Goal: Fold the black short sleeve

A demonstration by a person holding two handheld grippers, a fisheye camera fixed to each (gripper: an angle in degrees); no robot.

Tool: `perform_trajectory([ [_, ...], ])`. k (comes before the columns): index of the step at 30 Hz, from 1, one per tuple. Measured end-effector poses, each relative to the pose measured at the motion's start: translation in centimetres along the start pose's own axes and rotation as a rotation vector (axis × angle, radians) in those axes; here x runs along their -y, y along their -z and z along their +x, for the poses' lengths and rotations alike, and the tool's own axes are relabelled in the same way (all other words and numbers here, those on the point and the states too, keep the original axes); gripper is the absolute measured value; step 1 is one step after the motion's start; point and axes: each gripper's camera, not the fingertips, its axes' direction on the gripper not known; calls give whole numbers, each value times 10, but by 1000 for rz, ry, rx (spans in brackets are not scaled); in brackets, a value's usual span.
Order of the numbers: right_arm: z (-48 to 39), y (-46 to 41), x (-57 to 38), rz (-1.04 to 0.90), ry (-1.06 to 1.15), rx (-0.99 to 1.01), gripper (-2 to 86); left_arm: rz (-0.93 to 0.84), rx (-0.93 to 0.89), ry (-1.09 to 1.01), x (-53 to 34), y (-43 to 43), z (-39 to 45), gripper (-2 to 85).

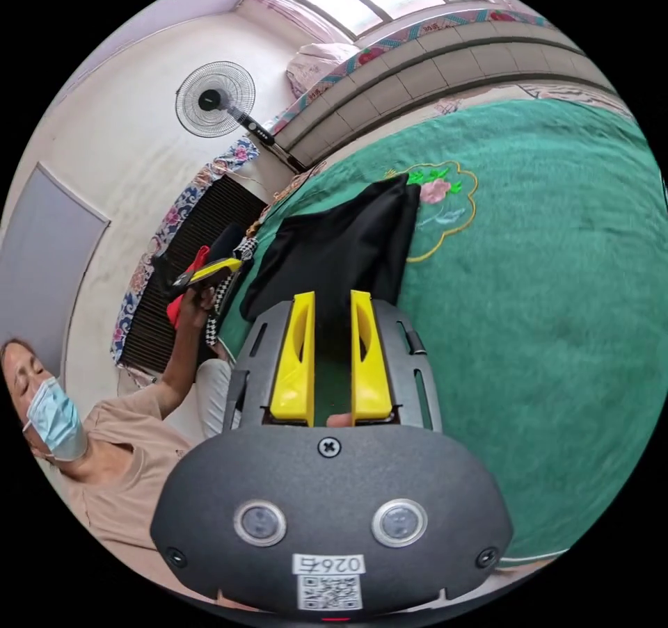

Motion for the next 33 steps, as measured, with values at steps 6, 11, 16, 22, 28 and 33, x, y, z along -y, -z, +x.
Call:
perform_trajectory([
  [6,19,-20,-37,-111,-15,17,18,-354,260,-95,24,-105,26,-9],
  [11,31,-6,-71,-169,5,-50,-8,-299,359,53,-3,-54,30,-8],
  [16,11,26,-114,-6,28,-163,-9,-101,267,98,-46,18,87,-8],
  [22,4,-62,-143,-198,160,-262,-9,-392,418,-120,-73,-38,137,-7],
  [28,61,-72,-195,-154,73,-140,-9,-201,222,19,-110,40,158,-8],
  [33,86,-93,-228,-143,45,-105,-9,-374,315,-179,-141,21,207,-8],
])
